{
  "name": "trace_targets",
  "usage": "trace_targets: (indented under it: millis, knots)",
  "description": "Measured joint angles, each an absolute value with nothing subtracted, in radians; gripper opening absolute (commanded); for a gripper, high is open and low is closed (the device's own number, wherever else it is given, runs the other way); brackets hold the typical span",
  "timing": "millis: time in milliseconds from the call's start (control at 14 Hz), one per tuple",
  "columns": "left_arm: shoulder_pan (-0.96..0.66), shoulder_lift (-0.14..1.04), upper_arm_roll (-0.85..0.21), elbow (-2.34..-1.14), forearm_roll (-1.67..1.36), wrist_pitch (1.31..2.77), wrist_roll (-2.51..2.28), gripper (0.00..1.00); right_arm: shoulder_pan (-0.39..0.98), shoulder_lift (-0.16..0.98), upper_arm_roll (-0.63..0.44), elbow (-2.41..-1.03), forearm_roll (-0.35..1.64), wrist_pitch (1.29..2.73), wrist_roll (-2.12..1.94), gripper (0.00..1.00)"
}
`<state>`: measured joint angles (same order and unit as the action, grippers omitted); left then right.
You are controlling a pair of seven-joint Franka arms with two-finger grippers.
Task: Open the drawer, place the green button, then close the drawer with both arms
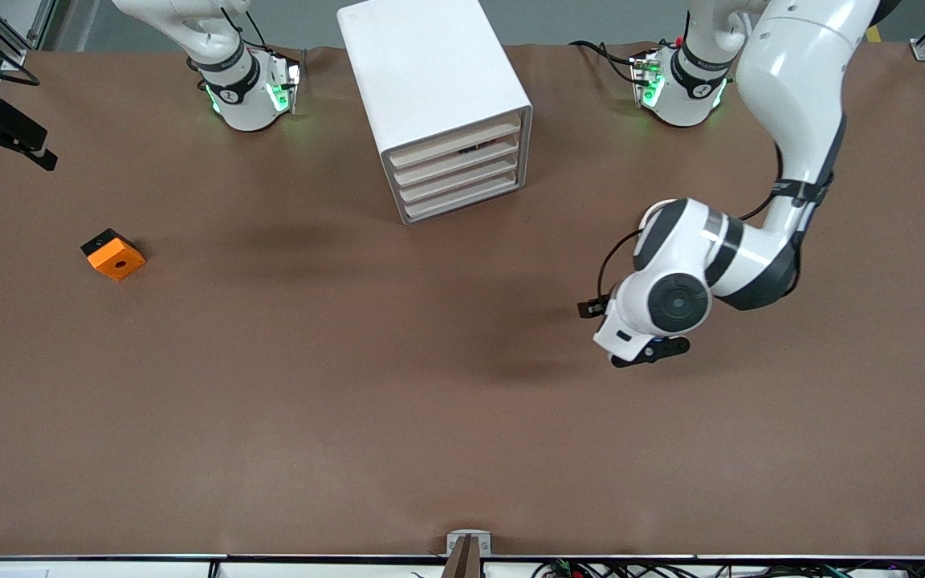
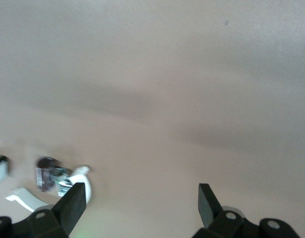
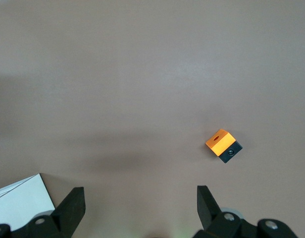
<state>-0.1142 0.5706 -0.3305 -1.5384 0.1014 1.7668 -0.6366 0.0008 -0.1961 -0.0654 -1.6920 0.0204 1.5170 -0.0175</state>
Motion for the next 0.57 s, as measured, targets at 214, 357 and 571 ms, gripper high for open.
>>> trace_targets:
  millis: [214,357,571]
  knots:
    - [-0.051,0.477,-0.333,-1.609,0.101,1.765,-0.509,1.0,0.001,-0.201,-0.071,-1.693,0.02,1.522,-0.018,1.0]
    - [-0.024,0.42,-0.333,-1.652,0.101,1.765,-0.45,1.0,0.001,-0.201,-0.074,-1.693,0.02,1.524,-0.018,1.0]
    - [0.007,0.334,-0.333,-1.718,0.101,1.765,-0.362,1.0,0.001,-0.202,-0.075,-1.69,0.02,1.524,-0.017,1.0]
